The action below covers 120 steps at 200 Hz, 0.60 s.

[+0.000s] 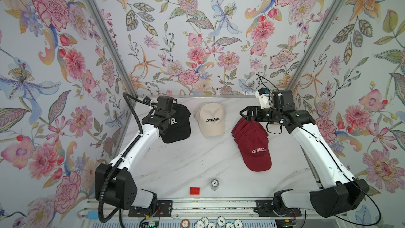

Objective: Stack the baseball caps by color
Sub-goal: Place the baseball cap on the baseball cap.

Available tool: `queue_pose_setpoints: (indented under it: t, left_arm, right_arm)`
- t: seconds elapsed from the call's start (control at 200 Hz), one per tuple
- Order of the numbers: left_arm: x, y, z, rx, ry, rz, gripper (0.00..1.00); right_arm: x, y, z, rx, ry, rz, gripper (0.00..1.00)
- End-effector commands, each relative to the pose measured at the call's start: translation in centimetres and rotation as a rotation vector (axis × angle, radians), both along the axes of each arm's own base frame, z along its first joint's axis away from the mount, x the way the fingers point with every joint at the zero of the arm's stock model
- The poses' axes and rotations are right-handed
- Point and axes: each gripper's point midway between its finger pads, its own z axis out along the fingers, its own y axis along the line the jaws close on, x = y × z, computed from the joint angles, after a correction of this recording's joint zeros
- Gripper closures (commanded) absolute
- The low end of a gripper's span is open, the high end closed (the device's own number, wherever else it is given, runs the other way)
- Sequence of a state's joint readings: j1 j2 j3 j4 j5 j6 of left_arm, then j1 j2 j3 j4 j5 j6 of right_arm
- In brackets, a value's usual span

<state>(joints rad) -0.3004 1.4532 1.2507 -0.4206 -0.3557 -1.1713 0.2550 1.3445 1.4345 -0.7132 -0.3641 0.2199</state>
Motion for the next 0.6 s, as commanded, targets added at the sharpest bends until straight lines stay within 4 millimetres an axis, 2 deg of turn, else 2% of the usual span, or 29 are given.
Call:
queue_pose_setpoints:
  t: [0.0,0.1,0.115,0.245,0.51,0.595]
  left_arm:
    - [1.4,0.6,-0.4,0.058,0.005,0.024,1.0]
    - [2.4,0.8,-0.9,0.076,0.014,0.029,1.0]
    - [2.8,0.8,-2.2,0.085,0.043,0.032,1.0]
    - [4.1,1.3,-3.6,0.078,0.059,0.042,1.0]
    - [5.8,2.8,-3.1,0.119,0.044,0.054,1.0]
    - [6.2,3.5,-4.0,0.112,0.048,0.053,1.0]
  right_arm:
    - [-0.4,-0.1,0.7,0.003,-0.011,0.015,0.01]
    - [-0.1,-0.3,0.8,-0.005,-0.011,0.002,0.01]
    - [-0.1,-0.3,0.8,-0.006,-0.01,0.0,0.01]
    - [0.4,-0.4,1.0,-0.008,-0.008,-0.017,0.01]
    - [1.5,-0.5,1.0,-0.009,0.006,-0.054,0.01]
    - [1.9,-0.2,0.9,-0.014,0.011,-0.059,0.01]
